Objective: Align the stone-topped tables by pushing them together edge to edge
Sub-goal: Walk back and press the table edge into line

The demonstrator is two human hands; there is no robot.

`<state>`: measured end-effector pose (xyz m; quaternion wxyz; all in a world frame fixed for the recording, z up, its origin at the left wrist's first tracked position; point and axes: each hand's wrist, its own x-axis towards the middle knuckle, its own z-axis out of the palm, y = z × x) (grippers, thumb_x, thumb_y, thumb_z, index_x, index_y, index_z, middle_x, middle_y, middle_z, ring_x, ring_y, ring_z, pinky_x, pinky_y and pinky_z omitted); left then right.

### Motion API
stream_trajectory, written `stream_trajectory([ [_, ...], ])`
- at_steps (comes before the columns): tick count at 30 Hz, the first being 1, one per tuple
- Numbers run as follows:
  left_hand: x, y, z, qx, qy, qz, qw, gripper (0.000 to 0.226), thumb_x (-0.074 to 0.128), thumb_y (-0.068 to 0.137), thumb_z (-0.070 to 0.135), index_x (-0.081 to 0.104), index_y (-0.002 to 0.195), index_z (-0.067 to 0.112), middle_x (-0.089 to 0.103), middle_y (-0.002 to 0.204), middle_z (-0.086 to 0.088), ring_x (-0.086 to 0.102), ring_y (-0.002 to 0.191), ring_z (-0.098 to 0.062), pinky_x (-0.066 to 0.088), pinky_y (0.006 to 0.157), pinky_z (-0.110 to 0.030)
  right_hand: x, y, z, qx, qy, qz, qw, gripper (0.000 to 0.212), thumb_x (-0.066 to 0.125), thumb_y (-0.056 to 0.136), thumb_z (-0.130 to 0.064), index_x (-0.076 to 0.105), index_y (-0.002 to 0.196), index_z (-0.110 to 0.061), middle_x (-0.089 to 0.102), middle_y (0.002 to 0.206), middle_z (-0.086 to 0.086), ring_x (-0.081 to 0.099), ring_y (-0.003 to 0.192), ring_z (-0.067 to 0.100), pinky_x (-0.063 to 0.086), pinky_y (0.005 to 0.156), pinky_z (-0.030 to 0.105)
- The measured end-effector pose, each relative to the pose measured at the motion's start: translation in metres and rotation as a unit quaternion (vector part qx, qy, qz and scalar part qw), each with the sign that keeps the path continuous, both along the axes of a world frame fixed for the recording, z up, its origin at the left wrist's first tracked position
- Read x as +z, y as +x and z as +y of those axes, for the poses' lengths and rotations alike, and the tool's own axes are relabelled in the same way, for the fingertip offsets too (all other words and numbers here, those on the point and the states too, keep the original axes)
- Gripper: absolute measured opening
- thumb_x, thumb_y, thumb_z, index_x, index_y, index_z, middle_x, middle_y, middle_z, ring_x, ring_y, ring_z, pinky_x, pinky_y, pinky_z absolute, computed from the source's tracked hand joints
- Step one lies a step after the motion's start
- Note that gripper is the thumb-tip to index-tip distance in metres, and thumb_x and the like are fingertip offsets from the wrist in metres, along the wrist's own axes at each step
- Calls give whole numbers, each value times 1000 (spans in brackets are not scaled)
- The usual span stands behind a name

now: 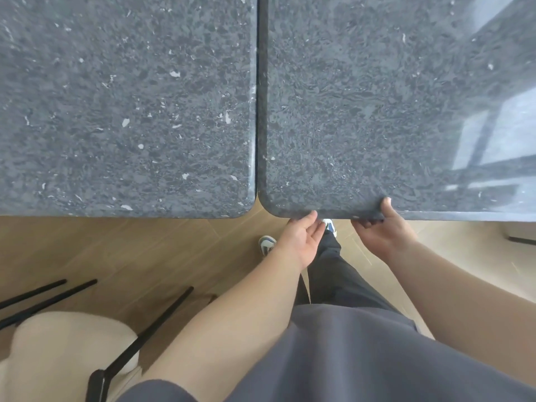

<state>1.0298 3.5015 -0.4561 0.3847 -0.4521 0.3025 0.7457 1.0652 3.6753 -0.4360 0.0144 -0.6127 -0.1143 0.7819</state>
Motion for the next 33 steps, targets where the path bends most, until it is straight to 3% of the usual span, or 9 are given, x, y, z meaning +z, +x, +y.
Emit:
stream_trajectory([
  [3,2,-1,6,33,-11,-2,999,51,70,91,39,58,131,10,70,125,-11,65,116,-24,48,106,-39,6,2,10,4,-22,0,1000,45,60,99,-33,55,134,-6,65,133,11,62,123,31,52,97,45],
  [5,2,-5,10,45,-18,1,999,55,69,88,46,59,128,11,72,121,-10,67,111,-24,47,106,-41,10,9,18,14,-21,8,1000,44,62,98,-32,55,133,-7,65,132,12,62,122,31,47,105,48],
  [9,0,-13,23,93,-27,-15,995,49,73,88,42,58,123,11,75,114,-12,68,110,-28,49,108,-46,8,21,49,-46,21,-8,999,49,72,89,-40,61,128,-12,70,124,10,68,114,30,51,100,51],
  [13,2,-10,34,139,-25,-24,990,55,74,88,43,56,128,9,72,120,-14,68,114,-32,54,99,-50,7,16,72,-68,4,-11,998,52,75,84,-46,65,125,-14,75,114,14,70,110,34,52,98,51],
  [20,7,-15,41,173,-42,-25,984,60,71,88,52,60,130,10,71,124,-15,66,116,-35,51,103,-52,8,19,91,-102,-13,14,995,38,68,91,-25,65,126,-11,72,119,15,69,109,38,50,101,52],
  [23,15,-19,45,196,-52,-28,979,62,72,87,53,56,132,12,70,125,-15,67,115,-37,53,99,-56,1,28,115,-132,-9,34,991,44,68,91,-36,63,127,-11,73,115,18,71,105,41,51,99,54],
  [27,17,-15,45,208,-84,-36,974,75,79,82,48,46,139,14,68,127,-15,67,114,-36,60,85,-52,-7,39,138,-99,-7,44,994,55,64,91,-52,62,131,-15,73,121,11,70,110,34,50,101,49],
  [30,17,-13,41,180,-65,-1,982,60,73,89,46,56,132,9,72,123,-16,68,114,-35,54,99,-51,-4,39,136,-85,3,45,995,56,62,90,-55,61,132,-17,73,121,9,70,110,32,51,101,47],
  [33,16,-16,40,159,-64,12,985,50,71,91,40,58,127,8,72,121,-17,68,111,-35,55,96,-52,2,36,134,-80,13,29,996,55,61,92,-54,61,131,-16,73,121,10,70,110,34,51,101,49],
])
